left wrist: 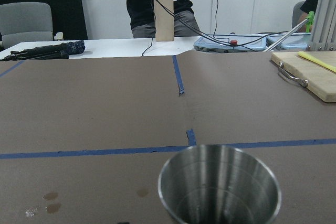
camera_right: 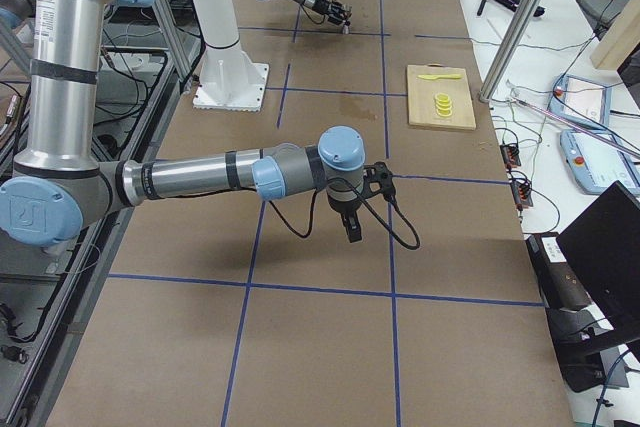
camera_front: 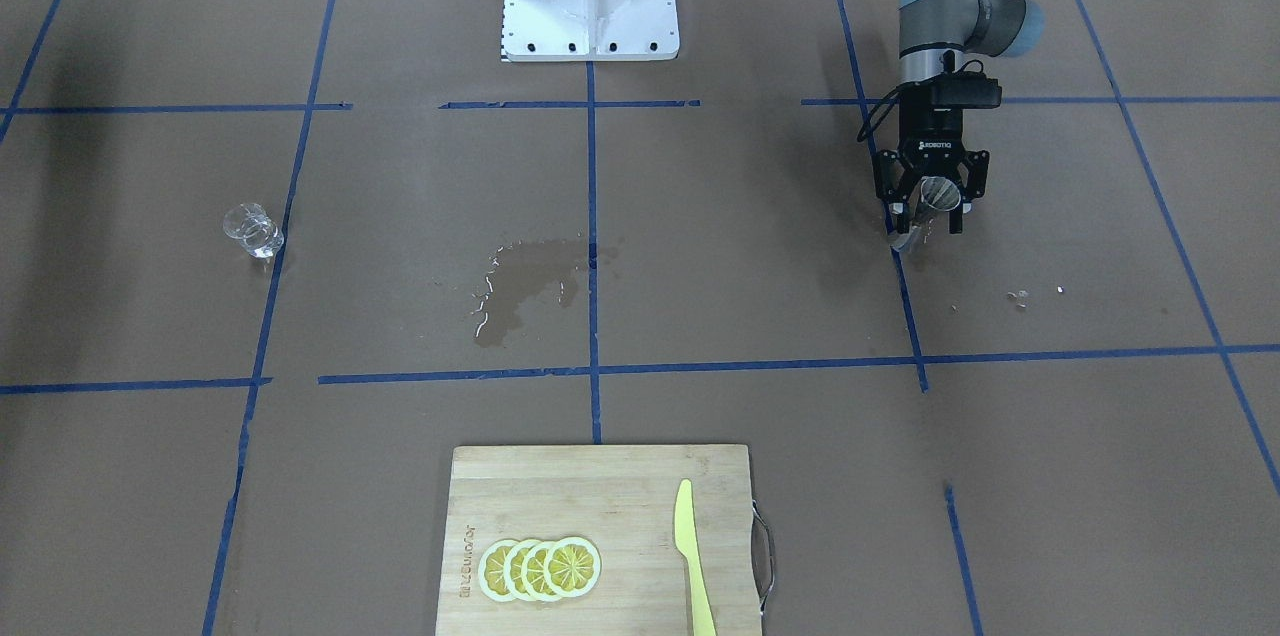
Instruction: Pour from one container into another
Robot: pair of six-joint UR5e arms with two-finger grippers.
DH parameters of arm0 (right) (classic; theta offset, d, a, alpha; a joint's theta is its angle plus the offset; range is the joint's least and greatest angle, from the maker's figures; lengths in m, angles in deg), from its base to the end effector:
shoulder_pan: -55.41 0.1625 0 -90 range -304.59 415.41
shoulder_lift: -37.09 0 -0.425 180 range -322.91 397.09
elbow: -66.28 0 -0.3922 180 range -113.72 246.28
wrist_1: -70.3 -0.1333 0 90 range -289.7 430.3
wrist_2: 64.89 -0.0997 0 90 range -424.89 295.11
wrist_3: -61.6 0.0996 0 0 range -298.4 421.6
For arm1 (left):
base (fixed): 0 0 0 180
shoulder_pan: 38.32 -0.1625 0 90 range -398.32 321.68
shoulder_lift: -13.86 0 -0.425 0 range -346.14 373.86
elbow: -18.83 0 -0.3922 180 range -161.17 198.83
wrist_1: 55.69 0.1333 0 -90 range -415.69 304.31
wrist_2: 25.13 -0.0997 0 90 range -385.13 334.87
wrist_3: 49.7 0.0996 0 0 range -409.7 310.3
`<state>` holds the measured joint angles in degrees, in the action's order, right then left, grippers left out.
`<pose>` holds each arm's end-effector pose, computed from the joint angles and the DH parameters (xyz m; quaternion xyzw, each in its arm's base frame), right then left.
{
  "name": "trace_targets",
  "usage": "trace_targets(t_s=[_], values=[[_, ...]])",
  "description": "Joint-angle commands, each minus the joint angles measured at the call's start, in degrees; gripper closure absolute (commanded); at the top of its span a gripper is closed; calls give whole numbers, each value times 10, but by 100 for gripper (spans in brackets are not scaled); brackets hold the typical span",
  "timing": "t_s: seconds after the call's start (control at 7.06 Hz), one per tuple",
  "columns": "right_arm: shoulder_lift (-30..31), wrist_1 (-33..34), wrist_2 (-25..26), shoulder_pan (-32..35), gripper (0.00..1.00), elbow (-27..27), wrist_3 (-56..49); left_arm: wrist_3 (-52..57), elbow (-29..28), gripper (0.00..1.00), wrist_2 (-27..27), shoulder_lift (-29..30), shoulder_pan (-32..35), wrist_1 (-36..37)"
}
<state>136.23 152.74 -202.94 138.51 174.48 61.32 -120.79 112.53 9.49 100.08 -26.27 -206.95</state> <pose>0.0066 -0.4383 0.5556 0.1085 -0.4098 -0.1153 0.8983 0.4067 -0.3069 0.5270 0.5058 0.3275 -0.1904 0.7750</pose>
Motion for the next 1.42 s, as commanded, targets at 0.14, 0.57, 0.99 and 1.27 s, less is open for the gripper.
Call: trace_targets(t_s=[0.14,0.57,0.99,1.27], values=[[0,1,1,0,0,1,0,1,3,54,1,0,0,0],[0,1,2,-1,0,0,0,13,8,85,4,-2,1,0],[-17,0,2,-1,0,3,19,68,51,100,2,-6,3,0],[-43,0,2,-1,0,16,51,82,59,100,-1,0,2,-38]])
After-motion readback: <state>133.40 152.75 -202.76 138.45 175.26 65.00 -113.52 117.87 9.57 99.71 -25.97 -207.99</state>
